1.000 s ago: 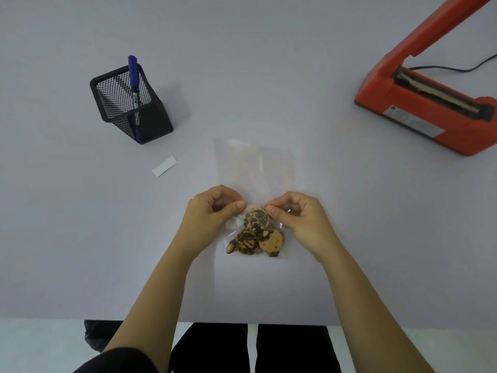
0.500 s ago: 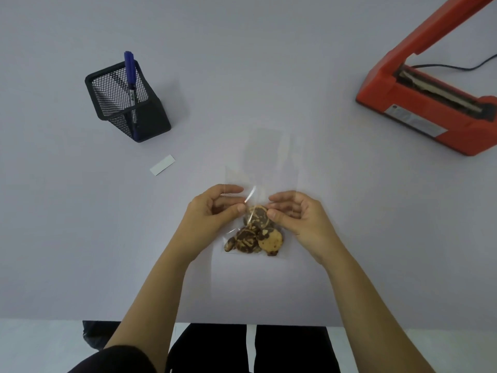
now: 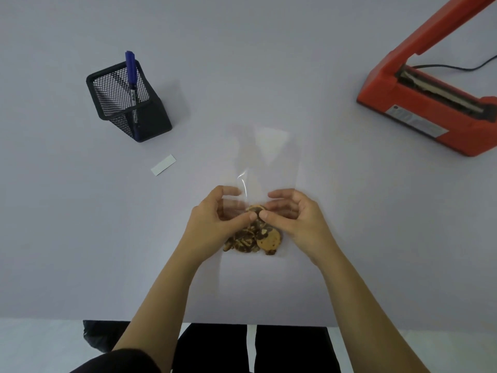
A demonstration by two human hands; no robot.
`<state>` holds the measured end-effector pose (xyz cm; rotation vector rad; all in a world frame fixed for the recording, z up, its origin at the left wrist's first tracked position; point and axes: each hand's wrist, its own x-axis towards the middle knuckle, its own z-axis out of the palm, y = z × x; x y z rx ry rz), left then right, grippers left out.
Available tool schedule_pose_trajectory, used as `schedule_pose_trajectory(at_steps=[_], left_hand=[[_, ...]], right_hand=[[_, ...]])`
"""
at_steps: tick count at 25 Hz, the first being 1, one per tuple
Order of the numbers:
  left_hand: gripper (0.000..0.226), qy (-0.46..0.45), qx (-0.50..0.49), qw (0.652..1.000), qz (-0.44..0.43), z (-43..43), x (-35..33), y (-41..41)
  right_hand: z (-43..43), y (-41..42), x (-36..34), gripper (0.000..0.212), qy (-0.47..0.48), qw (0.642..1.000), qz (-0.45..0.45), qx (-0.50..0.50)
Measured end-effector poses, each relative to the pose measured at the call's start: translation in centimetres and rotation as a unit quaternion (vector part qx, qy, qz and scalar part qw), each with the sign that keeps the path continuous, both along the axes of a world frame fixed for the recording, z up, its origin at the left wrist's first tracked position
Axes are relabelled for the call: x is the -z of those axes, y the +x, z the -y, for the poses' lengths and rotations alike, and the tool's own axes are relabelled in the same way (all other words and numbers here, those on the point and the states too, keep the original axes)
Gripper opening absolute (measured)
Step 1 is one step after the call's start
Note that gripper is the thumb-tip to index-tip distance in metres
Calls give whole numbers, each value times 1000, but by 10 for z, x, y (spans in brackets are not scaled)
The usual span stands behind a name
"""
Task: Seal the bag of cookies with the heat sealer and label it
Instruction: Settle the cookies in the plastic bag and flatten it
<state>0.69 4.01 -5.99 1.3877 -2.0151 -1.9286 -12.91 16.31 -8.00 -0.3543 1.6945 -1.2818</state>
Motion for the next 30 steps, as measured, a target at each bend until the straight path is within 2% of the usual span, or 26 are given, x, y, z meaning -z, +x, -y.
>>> schedule_pose_trajectory(at_steps=[3, 8, 11, 19, 27, 28, 30], left_hand=[[34, -19, -13, 1000, 21, -4, -2, -6], [18, 133, -44, 990, 8, 4, -7, -6], [13, 160, -41, 986, -2, 7, -9, -6], [5, 89, -27, 996, 3, 12, -10, -7], [10, 51, -4, 999, 16, 17, 2, 1], [10, 23, -5, 999, 22, 15, 3, 1], [8, -90, -1, 995, 47, 7, 3, -3]], right_hand=[[2, 3, 0, 37, 11, 1000, -18, 7], [-1, -2, -6, 34, -8, 997, 75, -16], [2, -4, -10, 20, -6, 996, 85, -35], [3, -5, -9, 7, 26, 996, 85, -15], [-2, -9, -7, 12, 43, 999, -7, -15], [-3, -8, -6, 11, 44, 999, -18, -10], [-5, -6, -6, 9, 59, 996, -69, 0]])
